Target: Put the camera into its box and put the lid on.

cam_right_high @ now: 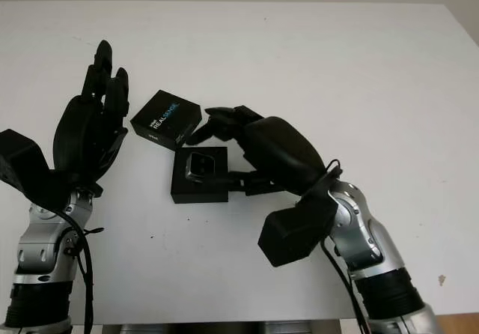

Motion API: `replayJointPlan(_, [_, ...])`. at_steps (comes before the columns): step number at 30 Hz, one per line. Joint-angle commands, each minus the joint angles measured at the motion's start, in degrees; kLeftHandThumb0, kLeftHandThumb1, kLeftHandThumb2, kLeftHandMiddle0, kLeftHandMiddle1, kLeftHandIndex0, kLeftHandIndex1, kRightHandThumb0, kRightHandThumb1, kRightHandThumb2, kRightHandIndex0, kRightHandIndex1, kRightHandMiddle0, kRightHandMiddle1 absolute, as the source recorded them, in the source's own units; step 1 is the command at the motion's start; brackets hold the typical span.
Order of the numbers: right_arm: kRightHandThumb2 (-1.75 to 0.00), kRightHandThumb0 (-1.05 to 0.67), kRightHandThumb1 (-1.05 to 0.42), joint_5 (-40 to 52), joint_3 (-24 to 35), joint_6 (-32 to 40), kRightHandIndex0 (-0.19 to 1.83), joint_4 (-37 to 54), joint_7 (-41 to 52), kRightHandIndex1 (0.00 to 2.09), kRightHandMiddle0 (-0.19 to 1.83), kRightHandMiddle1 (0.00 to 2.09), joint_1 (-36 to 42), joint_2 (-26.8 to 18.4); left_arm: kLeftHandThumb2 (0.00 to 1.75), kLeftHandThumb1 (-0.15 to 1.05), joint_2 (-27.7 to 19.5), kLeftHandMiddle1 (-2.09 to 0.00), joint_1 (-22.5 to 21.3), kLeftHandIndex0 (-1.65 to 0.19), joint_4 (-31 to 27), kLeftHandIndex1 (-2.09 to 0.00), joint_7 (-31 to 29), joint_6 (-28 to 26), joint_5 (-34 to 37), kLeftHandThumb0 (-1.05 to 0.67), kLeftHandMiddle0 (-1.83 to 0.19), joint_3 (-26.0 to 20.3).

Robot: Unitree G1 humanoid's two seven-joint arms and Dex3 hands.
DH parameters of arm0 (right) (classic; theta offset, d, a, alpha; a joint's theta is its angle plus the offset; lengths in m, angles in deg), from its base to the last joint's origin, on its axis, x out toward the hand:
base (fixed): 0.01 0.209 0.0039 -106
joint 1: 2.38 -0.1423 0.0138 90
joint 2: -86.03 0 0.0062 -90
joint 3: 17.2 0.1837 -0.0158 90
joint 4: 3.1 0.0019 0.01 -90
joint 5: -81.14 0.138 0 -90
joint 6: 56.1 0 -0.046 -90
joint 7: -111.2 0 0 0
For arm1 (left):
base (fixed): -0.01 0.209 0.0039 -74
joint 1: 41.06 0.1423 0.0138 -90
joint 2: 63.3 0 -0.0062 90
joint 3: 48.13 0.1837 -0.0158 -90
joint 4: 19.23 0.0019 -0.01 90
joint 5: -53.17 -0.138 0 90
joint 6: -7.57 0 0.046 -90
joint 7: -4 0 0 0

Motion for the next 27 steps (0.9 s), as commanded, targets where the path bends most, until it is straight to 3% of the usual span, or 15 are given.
replayJointPlan(1, [-0.05,-0.69,-0.97,1.01,0.79,0.81,0.14,0.41,-1.15,0.67,0.15,1.09,0.89,1.13,0.53,1.05,-0.47,0.00,-0.71,0.19,-0.55,0.00,-0.28,-0.21,0.22,-0.77,0.19,-0.15])
replayJointPlan(10, [-0.05,-0.64,-0.90,1.09,1.37,0.94,0.00,-0.60,-6.12,1.04,0.09,1.26,2.12,3.77,0.53,1.05,-0.49,0.00,-0.92,0.19,-0.51,0.00,-0.45,-0.41,0.24,-0.76,0.19,-0.20])
replayJointPlan(27, [-0.06,-0.78,-0.95,-6.82,-3.01,-0.29,-0.03,-0.19,-6.27,1.03,0.07,1.24,5.29,1.87,0.53,1.05,-0.49,0.00,-0.88,0.19,-0.51,0.00,-0.67,-0.46,0.39,-0.77,0.19,-0.31])
